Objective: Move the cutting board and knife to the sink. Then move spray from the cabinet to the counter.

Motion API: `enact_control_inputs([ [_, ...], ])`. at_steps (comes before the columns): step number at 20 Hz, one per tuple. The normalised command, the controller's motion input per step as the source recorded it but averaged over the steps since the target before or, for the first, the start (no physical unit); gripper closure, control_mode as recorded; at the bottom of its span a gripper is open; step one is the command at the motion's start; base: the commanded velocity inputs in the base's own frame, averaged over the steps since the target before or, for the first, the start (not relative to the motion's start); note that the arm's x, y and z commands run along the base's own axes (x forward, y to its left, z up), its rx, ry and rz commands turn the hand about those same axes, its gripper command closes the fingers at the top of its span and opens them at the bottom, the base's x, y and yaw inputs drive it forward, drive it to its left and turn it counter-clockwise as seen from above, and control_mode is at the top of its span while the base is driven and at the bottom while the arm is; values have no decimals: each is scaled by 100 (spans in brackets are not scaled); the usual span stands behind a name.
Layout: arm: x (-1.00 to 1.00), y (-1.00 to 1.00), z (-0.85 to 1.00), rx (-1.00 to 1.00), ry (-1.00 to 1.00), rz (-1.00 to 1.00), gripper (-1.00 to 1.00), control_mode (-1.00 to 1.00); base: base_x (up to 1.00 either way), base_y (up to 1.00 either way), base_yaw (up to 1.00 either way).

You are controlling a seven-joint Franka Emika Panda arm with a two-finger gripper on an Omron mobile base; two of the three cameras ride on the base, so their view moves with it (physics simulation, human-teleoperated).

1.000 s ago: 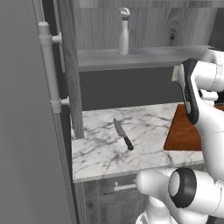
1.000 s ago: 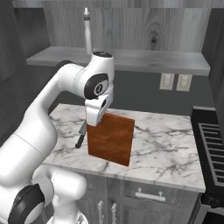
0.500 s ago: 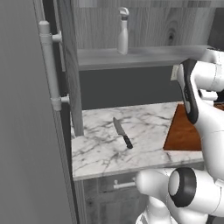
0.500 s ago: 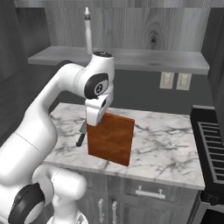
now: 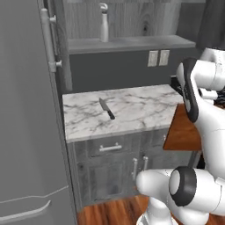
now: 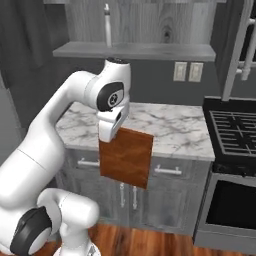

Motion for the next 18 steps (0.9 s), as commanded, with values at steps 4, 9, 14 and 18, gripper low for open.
enact_control_inputs([
  [4,0,0,0,0,0,0,100,100,-76,-3,-21],
  [9,0,0,0,0,0,0,100,100,-23,-13,-44],
  [14,0,0,0,0,0,0,100,100,0,-45,-68],
  [18,0,0,0,0,0,0,100,100,5,-46,-68],
])
